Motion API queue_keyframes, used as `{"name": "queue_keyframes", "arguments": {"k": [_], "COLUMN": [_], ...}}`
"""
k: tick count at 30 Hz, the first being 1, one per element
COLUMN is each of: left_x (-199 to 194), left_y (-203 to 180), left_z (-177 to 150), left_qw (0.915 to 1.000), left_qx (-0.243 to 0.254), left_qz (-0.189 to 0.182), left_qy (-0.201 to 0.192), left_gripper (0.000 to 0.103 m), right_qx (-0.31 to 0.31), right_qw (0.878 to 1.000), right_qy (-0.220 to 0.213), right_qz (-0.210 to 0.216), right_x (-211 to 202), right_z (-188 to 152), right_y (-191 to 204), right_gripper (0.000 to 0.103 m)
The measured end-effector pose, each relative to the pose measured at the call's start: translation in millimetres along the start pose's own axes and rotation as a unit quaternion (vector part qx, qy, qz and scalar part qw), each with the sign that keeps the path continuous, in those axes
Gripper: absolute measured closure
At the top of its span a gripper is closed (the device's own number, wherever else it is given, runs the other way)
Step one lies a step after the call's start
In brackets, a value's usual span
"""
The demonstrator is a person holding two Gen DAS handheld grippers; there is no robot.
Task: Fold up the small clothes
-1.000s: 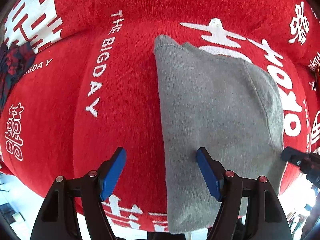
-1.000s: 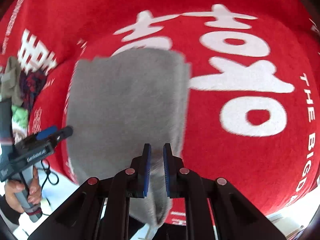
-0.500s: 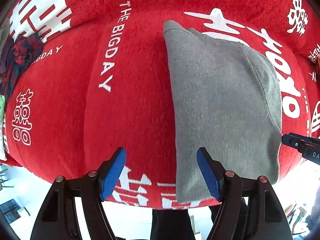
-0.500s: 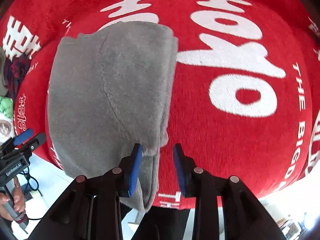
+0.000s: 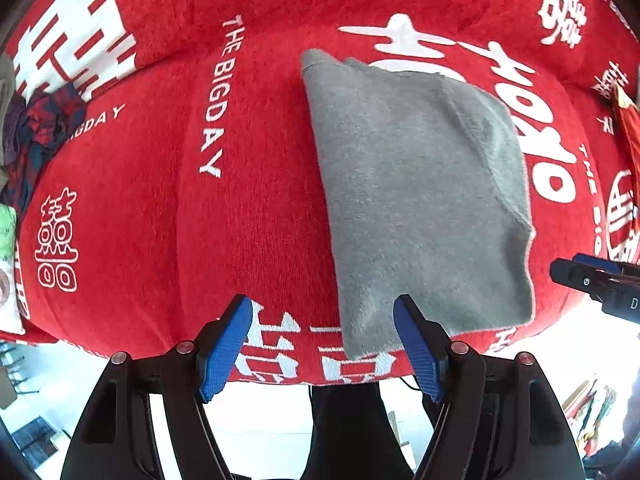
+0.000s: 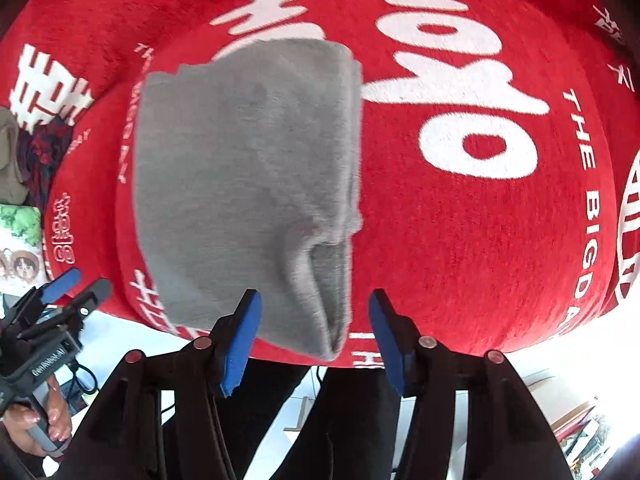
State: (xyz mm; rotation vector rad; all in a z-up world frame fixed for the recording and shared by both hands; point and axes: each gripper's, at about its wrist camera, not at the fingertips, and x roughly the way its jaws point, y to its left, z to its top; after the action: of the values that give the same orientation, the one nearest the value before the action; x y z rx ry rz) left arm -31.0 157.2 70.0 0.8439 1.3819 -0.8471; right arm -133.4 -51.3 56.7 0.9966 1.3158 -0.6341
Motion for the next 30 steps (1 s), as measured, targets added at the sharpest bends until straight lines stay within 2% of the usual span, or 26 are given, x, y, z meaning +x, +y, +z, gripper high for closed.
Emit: {"name": "queue_keyframes", "arguments": {"k": [1,10,11,13,16,21,25,28,30], "left_x": [-4.1,-31.1,-34.2,-37.9,-42.5,-44.9,-46.7,-48.9,-50.0], "left_y": [-0.9,-5.3,-5.4,-5.0,-2.7,0.5,1.7,2.7,2.9], "left_z": [0.4,4.2,4.4,4.7,5.1,4.2,3.0,1.6,0.7], "left_qw": [1.0000,0.9996,0.9995,0.9994,0.9994,0.9997,0.9997,0.9995,0.9992], "left_qx": [0.002,0.002,0.002,0.001,-0.005,-0.010,-0.013,-0.022,-0.026], "left_qz": [0.000,-0.024,-0.026,-0.026,-0.027,-0.014,-0.014,-0.008,-0.018], "left_qy": [-0.001,-0.014,-0.018,-0.023,-0.022,-0.017,-0.017,-0.022,-0.022], "left_gripper": [0.029,0.027,0.015,0.001,0.001,0.001,0.001,0.001,0.001], "right_qx": [-0.002,-0.006,-0.007,-0.007,-0.005,-0.006,-0.008,-0.006,-0.010], "right_qw": [1.000,0.999,0.999,0.999,0.999,0.998,0.997,0.998,0.998], "right_qy": [-0.005,-0.033,-0.035,-0.038,-0.040,-0.056,-0.062,-0.058,-0.051], "right_qz": [0.002,0.004,0.001,-0.003,-0.007,-0.014,-0.036,-0.027,-0.028], "right_x": [-5.8,-41.8,-44.3,-48.0,-50.6,-57.0,-59.9,-62.1,-62.5], "right_z": [-0.4,-1.7,-2.4,-3.2,-6.6,-10.4,-10.8,-11.3,-11.5], "right_y": [3.9,20.8,21.3,22.8,25.6,30.3,34.0,35.4,37.2], "right_gripper": [0.028,0.021,0.020,0.019,0.014,0.014,0.013,0.013,0.013]}}
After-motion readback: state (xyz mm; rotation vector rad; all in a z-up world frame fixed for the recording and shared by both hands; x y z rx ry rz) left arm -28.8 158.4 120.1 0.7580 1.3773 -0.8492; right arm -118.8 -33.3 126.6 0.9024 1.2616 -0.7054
